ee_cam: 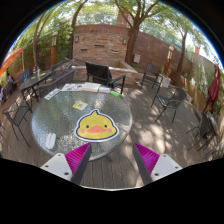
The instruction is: Arrange mouse
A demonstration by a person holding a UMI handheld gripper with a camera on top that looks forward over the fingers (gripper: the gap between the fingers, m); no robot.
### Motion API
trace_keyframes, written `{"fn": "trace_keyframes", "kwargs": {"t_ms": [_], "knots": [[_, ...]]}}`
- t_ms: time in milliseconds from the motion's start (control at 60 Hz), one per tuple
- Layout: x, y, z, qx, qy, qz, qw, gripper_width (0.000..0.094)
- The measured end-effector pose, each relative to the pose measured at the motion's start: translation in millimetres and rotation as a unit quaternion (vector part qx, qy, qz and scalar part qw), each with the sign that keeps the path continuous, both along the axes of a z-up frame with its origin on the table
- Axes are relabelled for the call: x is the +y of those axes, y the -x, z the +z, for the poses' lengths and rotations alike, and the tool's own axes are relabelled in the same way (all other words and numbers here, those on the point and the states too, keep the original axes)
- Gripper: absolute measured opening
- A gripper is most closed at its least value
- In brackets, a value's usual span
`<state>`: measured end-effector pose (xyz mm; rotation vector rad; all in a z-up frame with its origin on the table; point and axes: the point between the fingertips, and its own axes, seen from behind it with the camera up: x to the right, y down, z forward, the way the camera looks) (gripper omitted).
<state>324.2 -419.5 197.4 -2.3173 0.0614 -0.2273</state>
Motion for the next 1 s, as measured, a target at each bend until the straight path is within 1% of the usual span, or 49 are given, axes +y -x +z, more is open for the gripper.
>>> {"fn": "trace_keyframes", "kwargs": {"t_ms": [83, 150, 300, 317, 333, 433, 450, 467, 533, 550, 583, 633, 650, 683, 700, 717, 817, 933, 1000], "knots": [[-3.2, 2.5, -1.3, -0.001, 0.002, 0.003, 1.000, 0.0849], [-8.5, 0.0, -13.9, -0.001, 0.006, 0.005, 1.000, 0.0849], [-36.0, 15.5, -41.8, 0.016, 0.021, -0.004, 1.000, 0.0853], [-35.2, 19.7, -36.8, 0.017, 0.024, -0.005, 1.000, 0.0854], [-44.2, 26.1, -52.9, 0.020, 0.024, -0.003, 1.000, 0.0854], [-63.2, 54.1, -79.9, 0.031, 0.051, 0.005, 0.998, 0.0847], [-56.4, 62.0, -80.8, 0.033, 0.056, 0.008, 0.998, 0.0846], [-70.0, 77.1, -95.5, 0.036, 0.056, 0.012, 0.998, 0.0845], [-70.8, 113.7, -109.4, 0.046, 0.060, 0.032, 0.997, 0.0855], [-59.0, 118.2, -105.7, 0.048, 0.061, 0.037, 0.996, 0.0855], [-61.0, 144.6, -122.7, 0.051, 0.054, 0.044, 0.996, 0.0870], [-48.3, 170.3, -131.3, 0.054, 0.040, 0.056, 0.996, 0.0854], [-34.0, 174.7, -127.3, 0.056, 0.038, 0.060, 0.996, 0.0847], [-34.0, 194.4, -142.6, 0.058, 0.028, 0.061, 0.996, 0.0845], [-15.0, 202.0, -137.6, 0.060, 0.028, 0.061, 0.996, 0.0841], [-16.7, 210.0, -147.1, 0.062, 0.023, 0.060, 0.996, 0.0841], [25.2, 248.2, -169.2, 0.065, 0.004, 0.069, 0.995, 0.0842], [69.9, 279.5, -189.5, 0.056, -0.010, 0.083, 0.995, 0.0839], [88.6, 290.6, -199.6, 0.056, -0.014, 0.086, 0.995, 0.0820]]}}
